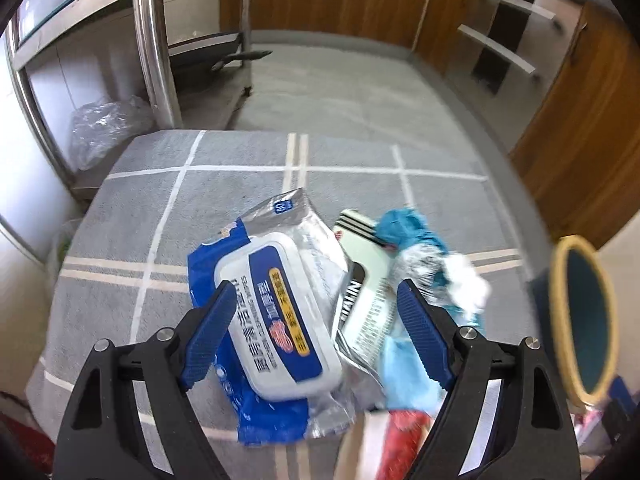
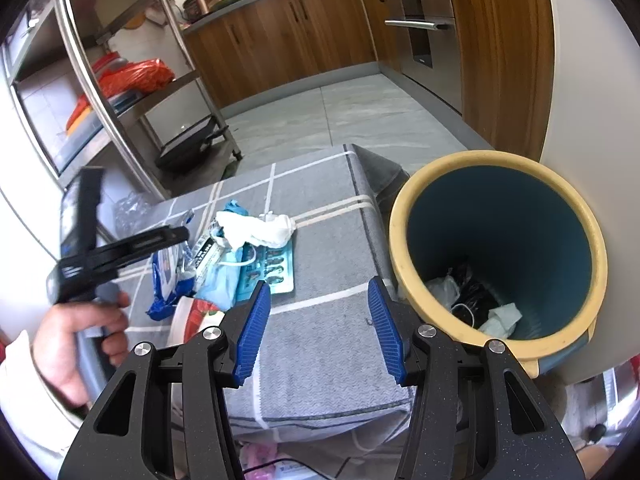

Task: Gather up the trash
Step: 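Grasp the blue wet-wipe pack with the left gripper and lift it, then hold the wipe pack with the left gripper while the right gripper grasps the blue glove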

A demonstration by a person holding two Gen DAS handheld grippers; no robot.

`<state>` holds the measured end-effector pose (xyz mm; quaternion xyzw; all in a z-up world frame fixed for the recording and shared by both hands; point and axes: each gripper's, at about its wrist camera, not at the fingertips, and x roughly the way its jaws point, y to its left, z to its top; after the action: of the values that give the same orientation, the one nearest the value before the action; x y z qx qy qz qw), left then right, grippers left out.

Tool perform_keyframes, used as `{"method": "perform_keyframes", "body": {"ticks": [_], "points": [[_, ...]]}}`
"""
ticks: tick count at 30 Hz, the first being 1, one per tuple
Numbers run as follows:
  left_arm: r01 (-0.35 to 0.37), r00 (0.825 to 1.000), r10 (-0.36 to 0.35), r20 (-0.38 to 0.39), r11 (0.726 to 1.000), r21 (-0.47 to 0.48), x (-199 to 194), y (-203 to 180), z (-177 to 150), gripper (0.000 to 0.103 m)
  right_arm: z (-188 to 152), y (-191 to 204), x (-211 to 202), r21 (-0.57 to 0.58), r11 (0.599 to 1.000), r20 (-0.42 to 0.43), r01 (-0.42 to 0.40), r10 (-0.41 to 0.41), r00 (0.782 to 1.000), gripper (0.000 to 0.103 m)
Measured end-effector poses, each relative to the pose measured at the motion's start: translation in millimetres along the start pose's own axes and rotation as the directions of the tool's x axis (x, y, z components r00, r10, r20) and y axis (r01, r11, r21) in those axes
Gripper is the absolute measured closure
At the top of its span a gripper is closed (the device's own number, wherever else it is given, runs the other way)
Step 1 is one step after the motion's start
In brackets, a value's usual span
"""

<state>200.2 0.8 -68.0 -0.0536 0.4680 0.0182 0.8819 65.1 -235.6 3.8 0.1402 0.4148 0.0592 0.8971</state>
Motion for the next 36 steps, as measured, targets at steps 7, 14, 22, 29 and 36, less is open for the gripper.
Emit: {"method": "perform_keyframes", "body": {"ticks": [7, 14, 22, 29, 36], "points": [[-0.109, 0.994, 0.11, -0.02, 0.994, 0.032, 16, 4, -4, 0.048, 0, -4, 4, 0.014, 1.0, -0.008, -0.002, 0.002, 1.0, 0.05], [-0.069, 0.996, 0.069, 0.058, 0.998, -0.009, -13, 27, -7, 0.079, -6, 14, 16, -0.019, 0.999, -0.039, -0.032, 0.031, 0.999, 0.051], [0.006, 0.996, 0.006, 0.091, 0.991, -0.134, -41, 80, -14, 0.089, -20, 36, 36, -0.022, 0.993, -0.111, -0.118, 0.115, 0.987, 0.05], [0.022, 0.994, 0.0, 0.112, 0.98, -0.196, -52, 114, -27, 0.09, -36, 63, 61, -0.012, 0.982, -0.2, -0.189, 0.183, 0.963, 0.041], [0.061, 0.991, -0.031, 0.13, 0.972, -0.228, -58, 137, -32, 0.092, -26, 66, 76, 0.051, 0.978, -0.192, -0.201, 0.207, 0.959, 0.04]]}}
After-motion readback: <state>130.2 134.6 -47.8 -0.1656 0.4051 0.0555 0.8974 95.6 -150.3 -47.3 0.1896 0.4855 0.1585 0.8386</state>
